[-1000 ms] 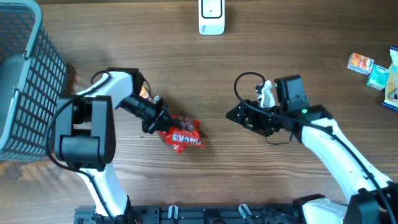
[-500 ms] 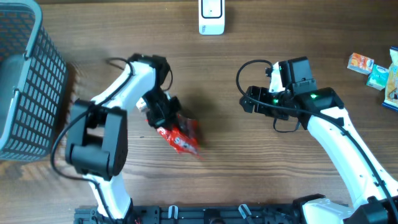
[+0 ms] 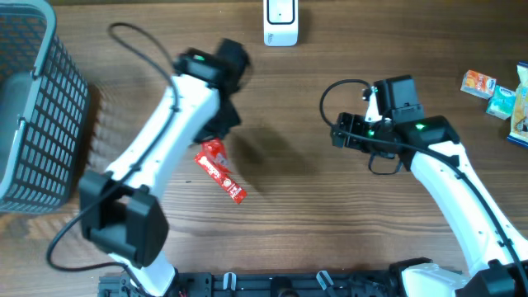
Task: Scan the item barcode
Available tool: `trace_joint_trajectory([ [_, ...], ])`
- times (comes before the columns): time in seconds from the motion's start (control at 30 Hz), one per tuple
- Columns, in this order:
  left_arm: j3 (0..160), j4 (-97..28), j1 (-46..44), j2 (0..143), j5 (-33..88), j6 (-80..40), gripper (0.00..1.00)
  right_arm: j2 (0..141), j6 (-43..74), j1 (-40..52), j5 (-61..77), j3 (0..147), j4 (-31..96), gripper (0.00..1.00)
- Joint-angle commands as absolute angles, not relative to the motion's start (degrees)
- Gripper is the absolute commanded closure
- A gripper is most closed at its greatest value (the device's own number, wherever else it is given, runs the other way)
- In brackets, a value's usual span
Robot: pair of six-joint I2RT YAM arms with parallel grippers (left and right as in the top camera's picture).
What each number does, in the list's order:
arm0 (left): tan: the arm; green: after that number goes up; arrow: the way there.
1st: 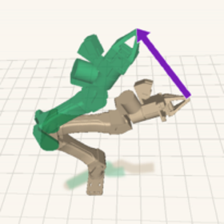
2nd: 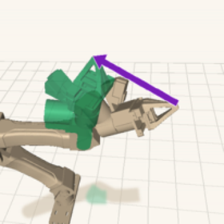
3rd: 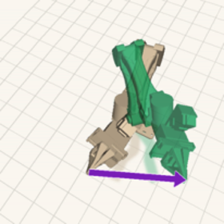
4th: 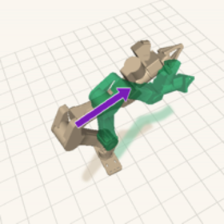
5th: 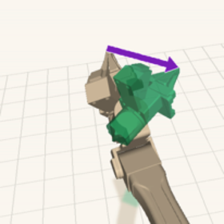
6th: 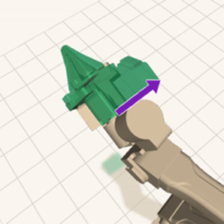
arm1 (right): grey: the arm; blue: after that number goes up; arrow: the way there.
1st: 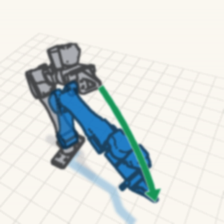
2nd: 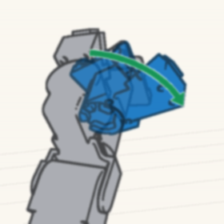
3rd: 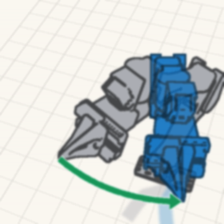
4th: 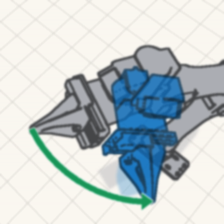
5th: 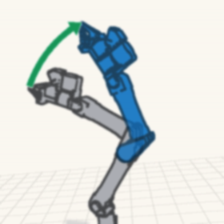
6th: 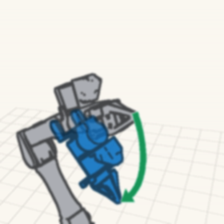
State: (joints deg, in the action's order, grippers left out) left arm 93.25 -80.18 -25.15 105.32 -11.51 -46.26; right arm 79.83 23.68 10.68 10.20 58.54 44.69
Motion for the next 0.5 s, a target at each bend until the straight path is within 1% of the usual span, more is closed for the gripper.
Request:
trace_joint_trajectory([
  [0.0, 92.1, -78.7, -33.7, 111.0, -21.1, -50.8, 0.96, 79.9, 23.3, 7.9, 8.8, 59.4, 45.9, 0.11],
  [0.23, 92.1, -78.6, -38.6, 118.0, -22.3, -51.5, 0.95, 78.8, 22.1, 4.3, 8.5, 59.4, 47.6, 0.08],
  [0.3, 92.1, -78.1, -39.2, 118.2, -20.7, -51.5, 0.89, 78.1, 22.0, 3.9, 8.3, 59.4, 47.6, 0.07],
  [0.33, 92.2, -77.7, -39.4, 118.2, -18.8, -51.5, 0.79, 77.7, 22.0, 3.7, 8.3, 59.4, 47.4, 0.06],
  [0.37, 92.3, -77.1, -39.6, 118.1, -15.9, -51.4, 0.64, 77.3, 22.0, 3.6, 8.3, 59.4, 47.3, 0.05],
  [0.4, 92.5, -76.4, -39.6, 118.1, -12.9, -51.3, 0.33, 77.0, 22.1, 3.5, 8.3, 59.4, 47.1, 0.05],
  [0.43, 92.6, -75.4, -39.6, 118.1, -9.8, -50.5, 0.24, 76.7, 22.1, 3.4, 8.3, 59.4, 46.9, 0.05],
  [0.47, 92.6, -74.3, -39.6, 118.1, -7.1, -49.3, 0.24, 76.5, 22.1, 3.3, 8.3, 59.4, 46.9, 0.04],
])
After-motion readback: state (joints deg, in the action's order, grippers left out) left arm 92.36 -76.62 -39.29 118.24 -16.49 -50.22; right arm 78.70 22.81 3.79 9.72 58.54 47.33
